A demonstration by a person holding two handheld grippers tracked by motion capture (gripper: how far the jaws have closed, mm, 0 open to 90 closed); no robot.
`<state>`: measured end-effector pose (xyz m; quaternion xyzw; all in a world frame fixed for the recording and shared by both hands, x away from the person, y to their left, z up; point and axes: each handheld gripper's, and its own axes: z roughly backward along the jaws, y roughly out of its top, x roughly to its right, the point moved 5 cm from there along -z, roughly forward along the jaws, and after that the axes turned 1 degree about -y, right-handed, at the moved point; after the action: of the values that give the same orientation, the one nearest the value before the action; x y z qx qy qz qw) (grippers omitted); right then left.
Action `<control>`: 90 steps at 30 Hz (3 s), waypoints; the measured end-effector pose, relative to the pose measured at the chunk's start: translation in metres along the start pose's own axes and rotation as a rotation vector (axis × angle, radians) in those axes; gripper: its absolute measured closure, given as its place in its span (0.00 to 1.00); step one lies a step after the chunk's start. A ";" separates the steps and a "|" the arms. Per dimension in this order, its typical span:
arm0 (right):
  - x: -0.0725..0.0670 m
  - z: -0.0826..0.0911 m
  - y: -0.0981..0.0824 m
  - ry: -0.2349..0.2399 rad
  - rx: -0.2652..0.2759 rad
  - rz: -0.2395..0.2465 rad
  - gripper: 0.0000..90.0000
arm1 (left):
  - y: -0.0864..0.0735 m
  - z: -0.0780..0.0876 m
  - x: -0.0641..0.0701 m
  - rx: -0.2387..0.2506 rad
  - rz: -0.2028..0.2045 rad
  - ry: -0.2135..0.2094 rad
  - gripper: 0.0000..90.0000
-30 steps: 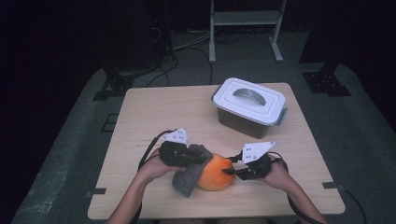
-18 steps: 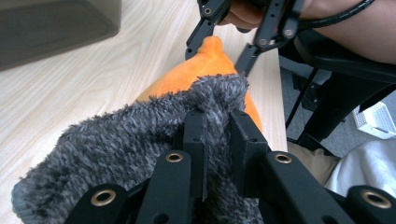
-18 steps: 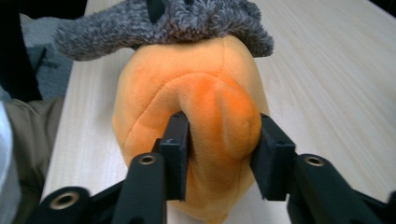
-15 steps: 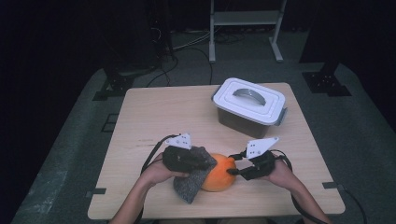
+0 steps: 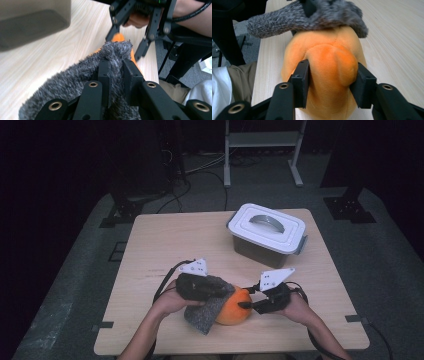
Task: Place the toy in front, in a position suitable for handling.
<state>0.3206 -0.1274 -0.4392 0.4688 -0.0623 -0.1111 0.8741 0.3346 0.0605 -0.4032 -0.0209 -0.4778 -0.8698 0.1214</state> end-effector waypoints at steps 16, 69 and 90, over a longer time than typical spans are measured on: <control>0.000 0.003 -0.005 0.001 0.005 0.052 0.66 | -0.003 -0.001 -0.009 -0.009 0.015 0.000 0.86; 0.006 0.007 -0.004 -0.013 -0.054 -0.026 0.42 | -0.013 -0.013 0.002 0.049 0.061 -0.037 0.85; 0.003 0.016 -0.021 0.006 -0.051 0.086 0.57 | -0.013 -0.010 -0.008 -0.002 0.062 -0.004 0.84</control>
<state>0.3168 -0.1523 -0.4479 0.4435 -0.0768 -0.0737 0.8900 0.3406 0.0601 -0.4207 -0.0374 -0.4765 -0.8660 0.1471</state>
